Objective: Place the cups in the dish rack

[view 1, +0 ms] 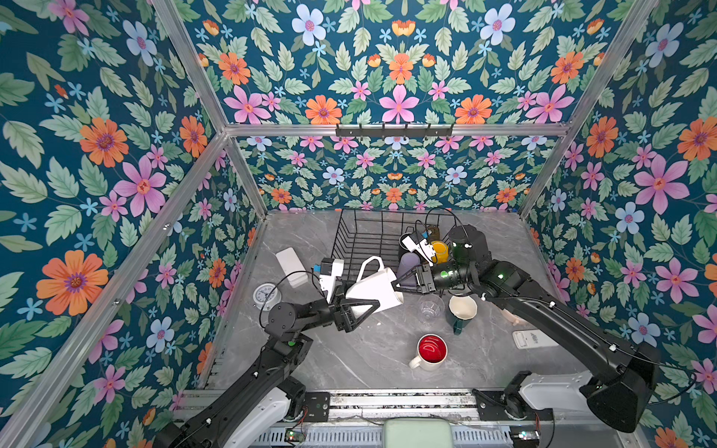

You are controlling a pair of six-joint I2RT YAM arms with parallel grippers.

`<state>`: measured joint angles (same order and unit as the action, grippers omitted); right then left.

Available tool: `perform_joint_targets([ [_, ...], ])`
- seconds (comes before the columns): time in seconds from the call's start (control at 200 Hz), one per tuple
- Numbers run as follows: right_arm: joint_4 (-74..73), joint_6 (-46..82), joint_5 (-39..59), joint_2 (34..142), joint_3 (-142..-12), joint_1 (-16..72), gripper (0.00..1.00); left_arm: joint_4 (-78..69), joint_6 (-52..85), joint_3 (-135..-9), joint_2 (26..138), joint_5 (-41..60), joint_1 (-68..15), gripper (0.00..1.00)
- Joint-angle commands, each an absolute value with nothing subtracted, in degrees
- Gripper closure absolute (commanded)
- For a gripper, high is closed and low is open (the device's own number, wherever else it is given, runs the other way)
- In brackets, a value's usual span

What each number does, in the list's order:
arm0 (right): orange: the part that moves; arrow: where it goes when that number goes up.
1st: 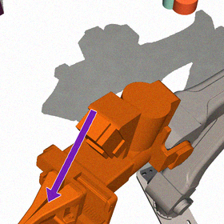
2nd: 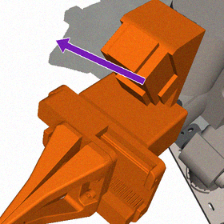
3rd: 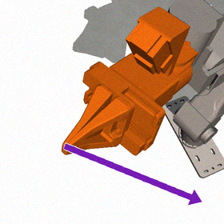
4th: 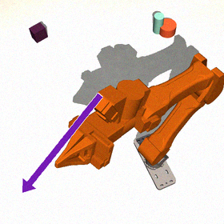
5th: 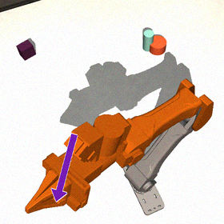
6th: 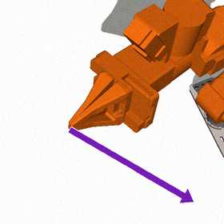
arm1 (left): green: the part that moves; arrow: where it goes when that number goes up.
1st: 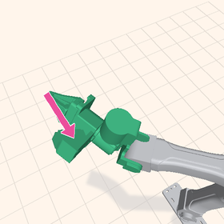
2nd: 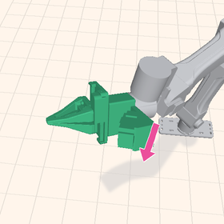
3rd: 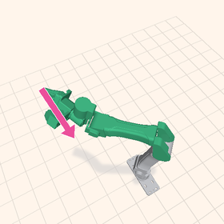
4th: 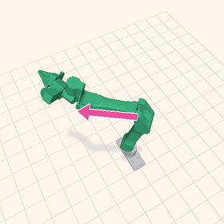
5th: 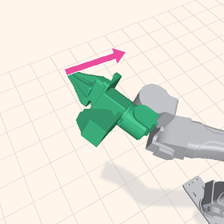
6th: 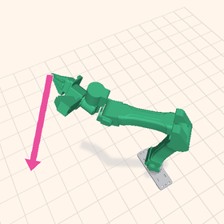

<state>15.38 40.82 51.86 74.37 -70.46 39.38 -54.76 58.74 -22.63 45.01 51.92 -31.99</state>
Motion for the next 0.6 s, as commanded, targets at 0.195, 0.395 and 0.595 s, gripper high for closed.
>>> perform_joint_targets([
  [0.195,12.11,41.27,51.7,74.53,-70.22,39.75,1.0,-59.32,59.46,-23.2,45.17,54.24,-32.17,0.4],
  [0.395,13.02,41.09,50.56,74.4,-70.48,39.74,1.0,-59.16,59.42,-23.24,45.06,54.04,-32.17,0.78],
  [0.595,14.3,40.82,48.96,73.66,-70.75,39.64,1.0,-58.09,59.03,-23.45,44.56,53.89,-32.17,1.0],
])
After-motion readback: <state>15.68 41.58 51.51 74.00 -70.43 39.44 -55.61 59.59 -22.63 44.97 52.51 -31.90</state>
